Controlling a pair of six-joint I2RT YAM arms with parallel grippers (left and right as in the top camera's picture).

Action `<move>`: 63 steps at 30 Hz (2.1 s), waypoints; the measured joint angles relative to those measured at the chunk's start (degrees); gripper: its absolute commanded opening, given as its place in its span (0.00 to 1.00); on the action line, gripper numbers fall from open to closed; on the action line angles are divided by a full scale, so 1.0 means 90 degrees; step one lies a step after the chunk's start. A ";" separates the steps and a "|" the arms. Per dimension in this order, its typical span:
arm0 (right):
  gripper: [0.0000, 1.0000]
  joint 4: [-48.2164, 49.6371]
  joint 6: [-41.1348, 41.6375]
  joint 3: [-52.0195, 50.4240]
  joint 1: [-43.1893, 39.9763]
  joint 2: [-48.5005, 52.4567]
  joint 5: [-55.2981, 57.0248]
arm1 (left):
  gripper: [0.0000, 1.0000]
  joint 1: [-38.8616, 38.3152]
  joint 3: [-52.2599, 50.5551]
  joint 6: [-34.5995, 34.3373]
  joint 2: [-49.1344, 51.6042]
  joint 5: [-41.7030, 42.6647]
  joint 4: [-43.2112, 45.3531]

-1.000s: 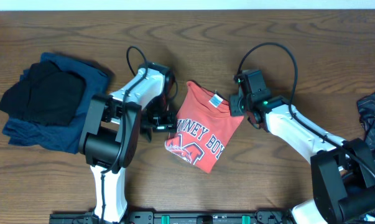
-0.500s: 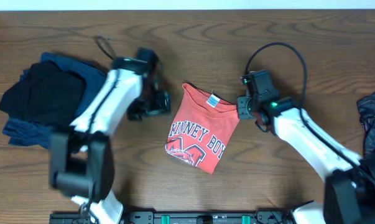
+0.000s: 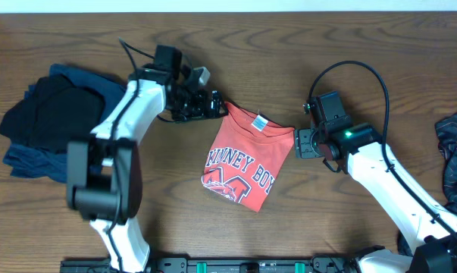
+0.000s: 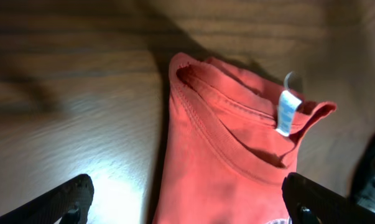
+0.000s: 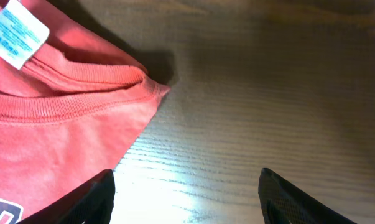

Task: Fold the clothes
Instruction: 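Lift the folded shirt with the left gripper onto the dark clothes stack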

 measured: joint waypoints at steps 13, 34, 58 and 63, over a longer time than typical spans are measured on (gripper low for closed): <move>0.73 -0.0102 0.0092 0.0000 0.0000 0.0000 0.0000 | 0.88 -0.0491 0.0214 0.0318 0.1178 0.1989 0.0238; 0.72 -0.0333 0.0114 0.0000 0.0000 0.0000 0.0044 | 0.06 -0.0457 0.0124 0.0410 0.0522 0.0709 -0.0148; 0.72 -0.0447 0.0117 0.0000 -0.0002 0.0000 0.0313 | 0.05 0.3203 0.0112 -0.1207 -0.3300 -0.2280 0.0826; 0.72 -0.0459 0.0117 0.0000 -0.0005 0.0000 0.0316 | 0.06 0.3830 0.0109 -0.1518 -0.3259 -0.2640 0.1005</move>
